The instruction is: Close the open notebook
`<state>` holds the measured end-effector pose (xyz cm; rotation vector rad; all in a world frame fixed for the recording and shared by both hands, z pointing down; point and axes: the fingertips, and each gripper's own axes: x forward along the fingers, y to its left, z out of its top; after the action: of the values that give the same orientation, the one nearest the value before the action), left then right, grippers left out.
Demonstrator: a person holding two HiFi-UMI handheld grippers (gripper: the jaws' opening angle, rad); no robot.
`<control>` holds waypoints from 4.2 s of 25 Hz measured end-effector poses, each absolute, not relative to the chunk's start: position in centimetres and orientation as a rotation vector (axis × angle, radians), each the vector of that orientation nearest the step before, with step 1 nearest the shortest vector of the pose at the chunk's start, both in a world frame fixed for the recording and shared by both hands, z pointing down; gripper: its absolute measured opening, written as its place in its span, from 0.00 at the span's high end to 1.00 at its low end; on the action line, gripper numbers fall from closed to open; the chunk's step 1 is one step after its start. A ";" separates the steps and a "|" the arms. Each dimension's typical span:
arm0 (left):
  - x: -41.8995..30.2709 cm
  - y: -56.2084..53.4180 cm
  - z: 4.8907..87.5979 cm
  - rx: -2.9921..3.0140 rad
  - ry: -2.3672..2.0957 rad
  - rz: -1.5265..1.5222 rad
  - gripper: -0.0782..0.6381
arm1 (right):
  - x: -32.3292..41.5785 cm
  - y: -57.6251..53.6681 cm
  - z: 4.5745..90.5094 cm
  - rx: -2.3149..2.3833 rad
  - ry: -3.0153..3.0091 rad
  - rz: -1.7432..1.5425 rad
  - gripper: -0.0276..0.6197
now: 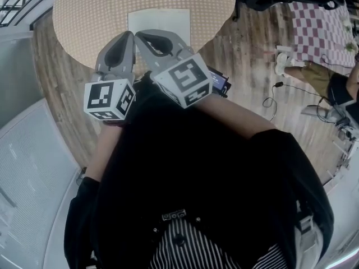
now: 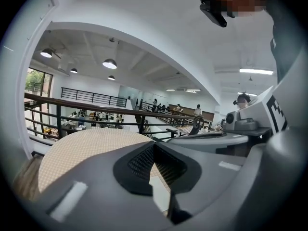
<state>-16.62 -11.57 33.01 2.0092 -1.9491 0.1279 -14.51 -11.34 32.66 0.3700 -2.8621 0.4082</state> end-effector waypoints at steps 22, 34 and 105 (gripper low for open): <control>-23.1 -18.9 33.1 2.351 -1.525 0.052 0.89 | -21.5 -18.5 32.6 0.830 -2.689 0.318 0.95; -20.5 -22.3 36.4 2.341 -1.388 0.120 0.89 | -19.0 -21.8 35.7 0.875 -2.613 0.420 0.95; -10.9 -27.3 65.9 1.899 -0.990 0.634 0.89 | -4.1 -27.5 72.5 0.587 -1.855 1.044 0.64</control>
<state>-10.89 -27.30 65.94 1.8988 -0.9899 0.6343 -4.14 -27.51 72.52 0.5871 -1.8553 1.0437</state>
